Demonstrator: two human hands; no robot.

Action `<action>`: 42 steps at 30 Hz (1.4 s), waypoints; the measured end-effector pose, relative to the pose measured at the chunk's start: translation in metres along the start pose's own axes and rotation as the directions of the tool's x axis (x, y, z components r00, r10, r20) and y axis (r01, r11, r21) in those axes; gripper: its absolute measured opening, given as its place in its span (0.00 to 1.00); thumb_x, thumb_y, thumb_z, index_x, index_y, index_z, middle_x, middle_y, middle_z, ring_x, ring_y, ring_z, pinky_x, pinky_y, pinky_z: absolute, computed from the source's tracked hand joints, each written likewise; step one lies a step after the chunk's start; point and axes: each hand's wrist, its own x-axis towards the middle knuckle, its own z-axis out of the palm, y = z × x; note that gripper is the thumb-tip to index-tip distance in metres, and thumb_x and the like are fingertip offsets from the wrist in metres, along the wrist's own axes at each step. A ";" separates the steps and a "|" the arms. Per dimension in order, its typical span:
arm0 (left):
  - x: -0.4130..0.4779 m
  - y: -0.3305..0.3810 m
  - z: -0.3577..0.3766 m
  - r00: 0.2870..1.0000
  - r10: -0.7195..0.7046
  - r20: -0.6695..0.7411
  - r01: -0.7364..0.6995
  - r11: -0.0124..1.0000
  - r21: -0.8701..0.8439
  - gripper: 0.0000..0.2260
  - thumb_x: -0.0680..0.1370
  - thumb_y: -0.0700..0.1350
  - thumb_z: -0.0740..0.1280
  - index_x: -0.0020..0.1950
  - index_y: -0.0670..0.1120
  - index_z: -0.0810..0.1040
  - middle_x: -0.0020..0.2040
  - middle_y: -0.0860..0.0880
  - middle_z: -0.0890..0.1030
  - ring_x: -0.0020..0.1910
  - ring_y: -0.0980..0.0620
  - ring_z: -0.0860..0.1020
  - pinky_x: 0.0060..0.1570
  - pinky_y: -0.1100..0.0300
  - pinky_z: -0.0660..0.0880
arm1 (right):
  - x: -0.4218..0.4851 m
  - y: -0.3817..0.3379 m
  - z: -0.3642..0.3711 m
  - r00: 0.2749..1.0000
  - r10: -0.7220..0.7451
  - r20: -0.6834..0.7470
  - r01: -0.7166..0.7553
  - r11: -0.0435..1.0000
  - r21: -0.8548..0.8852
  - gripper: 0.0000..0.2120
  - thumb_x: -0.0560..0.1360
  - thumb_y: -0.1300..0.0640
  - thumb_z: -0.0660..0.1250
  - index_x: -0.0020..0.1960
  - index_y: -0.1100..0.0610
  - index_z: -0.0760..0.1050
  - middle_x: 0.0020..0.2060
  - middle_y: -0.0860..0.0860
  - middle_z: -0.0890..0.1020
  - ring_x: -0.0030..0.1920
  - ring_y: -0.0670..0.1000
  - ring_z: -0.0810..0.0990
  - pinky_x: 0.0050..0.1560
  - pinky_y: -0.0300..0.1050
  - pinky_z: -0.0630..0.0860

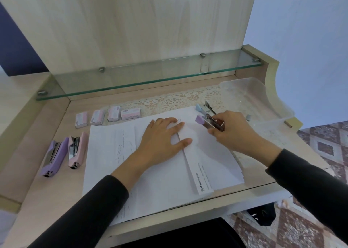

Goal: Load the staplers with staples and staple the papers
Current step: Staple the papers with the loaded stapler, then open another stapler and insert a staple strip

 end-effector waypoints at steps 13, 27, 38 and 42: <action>0.006 -0.005 0.001 1.000 -0.003 -0.031 0.001 0.998 -0.058 0.26 0.75 0.63 0.56 0.71 0.54 0.62 0.72 0.55 0.62 0.71 0.54 0.57 0.71 0.48 0.50 | 0.041 -0.010 0.030 0.991 0.028 -0.134 -0.054 0.979 -0.199 0.13 0.75 0.53 0.63 0.53 0.61 0.73 0.43 0.55 0.71 0.39 0.52 0.69 0.39 0.42 0.67; 0.001 0.007 -0.007 0.999 -0.043 -0.002 0.041 0.976 -0.214 0.24 0.78 0.59 0.56 0.72 0.52 0.63 0.74 0.54 0.59 0.73 0.54 0.55 0.73 0.49 0.45 | 0.035 -0.008 0.025 0.997 -0.008 -0.074 -0.010 0.971 -0.240 0.16 0.75 0.54 0.61 0.61 0.58 0.71 0.50 0.57 0.73 0.41 0.52 0.69 0.40 0.42 0.67; -0.069 -0.069 -0.061 0.855 -0.334 -0.396 0.156 0.895 -0.417 0.08 0.76 0.46 0.65 0.49 0.47 0.83 0.52 0.51 0.81 0.55 0.52 0.75 0.56 0.62 0.66 | 0.001 -0.025 0.048 0.908 -0.414 -0.062 0.397 0.900 -0.180 0.14 0.72 0.67 0.59 0.54 0.61 0.79 0.53 0.60 0.79 0.59 0.63 0.76 0.55 0.54 0.74; -0.101 -0.105 -0.080 0.754 -0.586 -0.296 0.354 0.743 -0.567 0.12 0.80 0.46 0.58 0.51 0.45 0.80 0.38 0.50 0.78 0.38 0.55 0.75 0.38 0.67 0.69 | 0.005 -0.019 0.065 0.913 -0.397 -0.095 0.377 0.909 -0.180 0.14 0.71 0.68 0.60 0.50 0.61 0.81 0.49 0.60 0.81 0.49 0.65 0.78 0.47 0.57 0.76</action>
